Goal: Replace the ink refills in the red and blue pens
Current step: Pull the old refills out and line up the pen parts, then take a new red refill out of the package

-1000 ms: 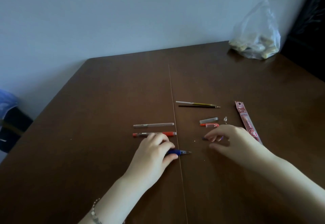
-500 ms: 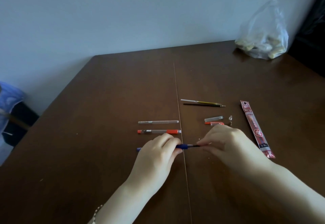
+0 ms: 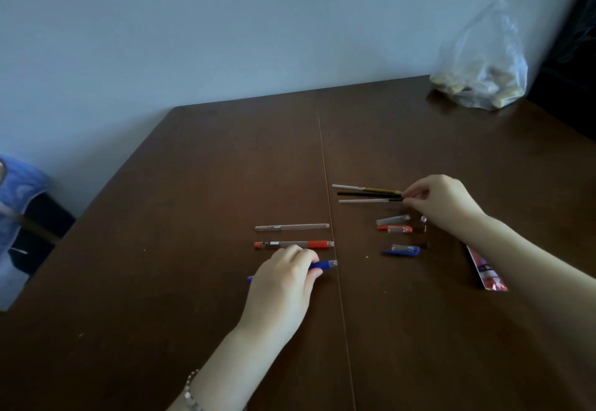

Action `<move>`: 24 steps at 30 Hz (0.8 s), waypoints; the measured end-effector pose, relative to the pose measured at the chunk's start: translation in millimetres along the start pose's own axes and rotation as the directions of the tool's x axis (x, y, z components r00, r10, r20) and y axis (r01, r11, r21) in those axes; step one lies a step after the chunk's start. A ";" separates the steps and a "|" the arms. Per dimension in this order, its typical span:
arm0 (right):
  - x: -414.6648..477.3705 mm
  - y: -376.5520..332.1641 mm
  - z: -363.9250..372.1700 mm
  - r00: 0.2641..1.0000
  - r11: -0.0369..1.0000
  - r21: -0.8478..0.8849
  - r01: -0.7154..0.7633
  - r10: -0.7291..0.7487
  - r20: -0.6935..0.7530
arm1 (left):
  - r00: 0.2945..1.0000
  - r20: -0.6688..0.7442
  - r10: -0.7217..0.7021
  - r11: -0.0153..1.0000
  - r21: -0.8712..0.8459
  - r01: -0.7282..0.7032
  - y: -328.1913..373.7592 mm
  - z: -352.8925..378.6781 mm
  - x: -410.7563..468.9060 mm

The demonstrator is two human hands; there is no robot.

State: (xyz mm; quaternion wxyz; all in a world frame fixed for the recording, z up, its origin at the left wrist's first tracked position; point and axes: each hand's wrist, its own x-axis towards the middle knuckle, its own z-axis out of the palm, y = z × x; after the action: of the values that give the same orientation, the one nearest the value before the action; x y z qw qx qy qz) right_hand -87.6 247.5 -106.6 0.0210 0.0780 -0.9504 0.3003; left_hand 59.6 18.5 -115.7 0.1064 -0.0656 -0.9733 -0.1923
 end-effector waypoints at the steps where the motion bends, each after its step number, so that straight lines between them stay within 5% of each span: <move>1: 2.0 -0.4 1.6 1.000 1.000 -0.012 -0.002 0.002 0.006 | 1.000 0.007 0.004 1.000 0.007 -0.004 0.3 0.3 0.2; 7: -24.9 15.7 -11.9 0.970 0.990 -0.079 -0.113 0.093 -0.224 | 1.000 -0.010 0.024 0.999 0.049 -0.023 -3.5 5.8 2.5; 13: -54.6 30.3 -23.3 0.943 0.893 -0.303 -0.333 0.323 -0.085 | 0.999 -0.024 0.032 0.995 0.100 -0.029 -6.0 9.9 7.7; 19: -60.1 31.6 -31.1 0.936 0.937 -0.084 -0.339 0.327 -0.130 | 0.997 -0.081 -0.012 0.999 0.036 0.014 1.1 3.6 -2.4; 22: -71.0 19.2 -41.2 0.948 0.963 0.158 -0.216 0.246 -0.200 | 0.980 -0.195 0.045 0.997 -0.051 -0.056 15.1 -6.0 -6.0; 24: -82.3 -0.5 -47.8 0.983 0.934 0.341 -0.102 0.147 -0.110 | 0.952 -0.279 0.126 0.984 -0.085 -0.155 27.6 -13.5 -5.9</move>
State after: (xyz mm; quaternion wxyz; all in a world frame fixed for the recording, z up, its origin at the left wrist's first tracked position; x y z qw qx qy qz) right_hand -6.6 285.7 -74.3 0.0520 -0.0002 -0.8851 0.4624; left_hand 72.4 38.1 -94.9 0.2491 -0.1133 -0.9307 -0.2428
